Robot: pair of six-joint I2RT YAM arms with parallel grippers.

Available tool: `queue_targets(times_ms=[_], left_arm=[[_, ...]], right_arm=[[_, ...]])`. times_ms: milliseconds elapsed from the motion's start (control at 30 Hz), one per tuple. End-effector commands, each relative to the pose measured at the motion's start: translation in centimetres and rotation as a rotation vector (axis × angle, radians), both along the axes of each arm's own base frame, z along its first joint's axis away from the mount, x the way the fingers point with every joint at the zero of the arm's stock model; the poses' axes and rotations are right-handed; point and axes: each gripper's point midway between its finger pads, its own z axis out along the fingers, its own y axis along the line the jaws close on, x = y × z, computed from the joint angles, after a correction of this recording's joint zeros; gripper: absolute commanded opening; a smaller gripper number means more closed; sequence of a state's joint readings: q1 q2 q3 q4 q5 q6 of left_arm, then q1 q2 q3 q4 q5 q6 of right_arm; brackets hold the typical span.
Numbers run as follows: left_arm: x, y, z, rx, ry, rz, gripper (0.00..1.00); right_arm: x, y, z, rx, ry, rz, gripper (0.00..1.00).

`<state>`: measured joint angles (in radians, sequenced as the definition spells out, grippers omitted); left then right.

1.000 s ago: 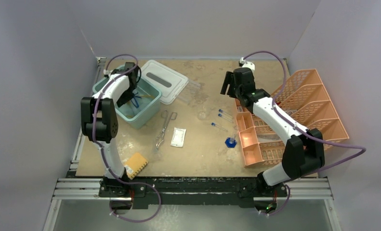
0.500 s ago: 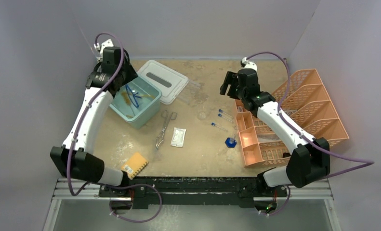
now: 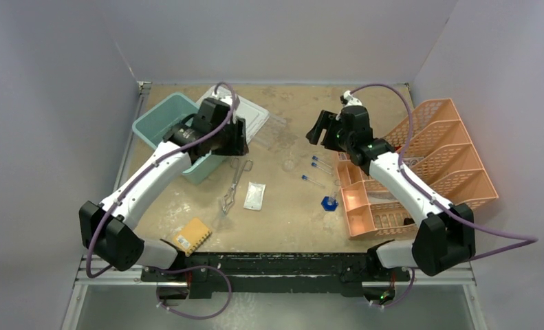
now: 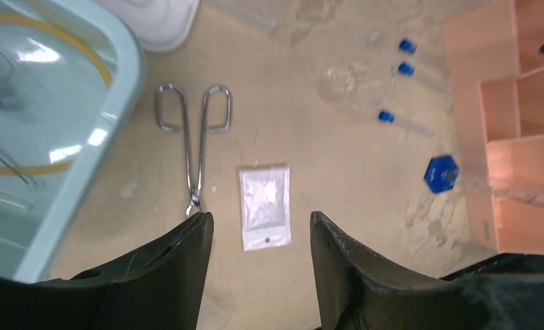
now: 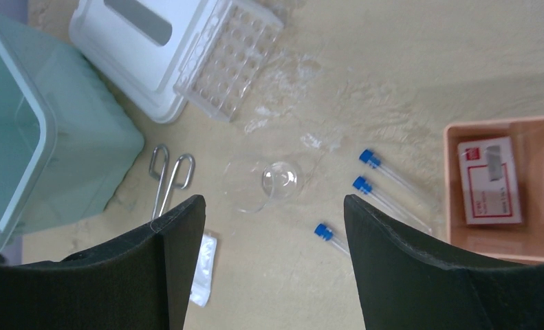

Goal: Organize the chemistry lab equipment

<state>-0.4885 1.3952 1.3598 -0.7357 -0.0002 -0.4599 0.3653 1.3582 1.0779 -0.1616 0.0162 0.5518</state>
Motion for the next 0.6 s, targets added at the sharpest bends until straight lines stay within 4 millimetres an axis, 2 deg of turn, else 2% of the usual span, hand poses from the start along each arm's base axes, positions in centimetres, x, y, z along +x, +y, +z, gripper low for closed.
queue_targets(times_ms=[0, 100, 200, 333, 567], left_arm=[[-2.8, 0.8, -2.7, 0.056, 0.085, 0.011, 0.54], [-4.6, 2.1, -5.3, 0.095, 0.178, 0.071, 0.54], [-7.1, 2.8, -7.8, 0.111, 0.285, 0.105, 0.54], [-10.6, 4.8, -11.1, 0.185, 0.418, 0.170, 0.55], [-13.0, 4.8, -14.8, 0.119, 0.467, 0.218, 0.55]], right_arm=[[-1.8, 1.3, 0.2, 0.143, 0.010, 0.024, 0.75], [-2.3, 0.8, -0.2, 0.144, 0.003, 0.003, 0.75], [-1.7, 0.2, 0.3, 0.124, -0.017, -0.029, 0.75], [-1.8, 0.4, 0.5, 0.122, -0.006, -0.023, 0.75], [-2.2, 0.5, 0.0, 0.123, 0.028, -0.016, 0.74]])
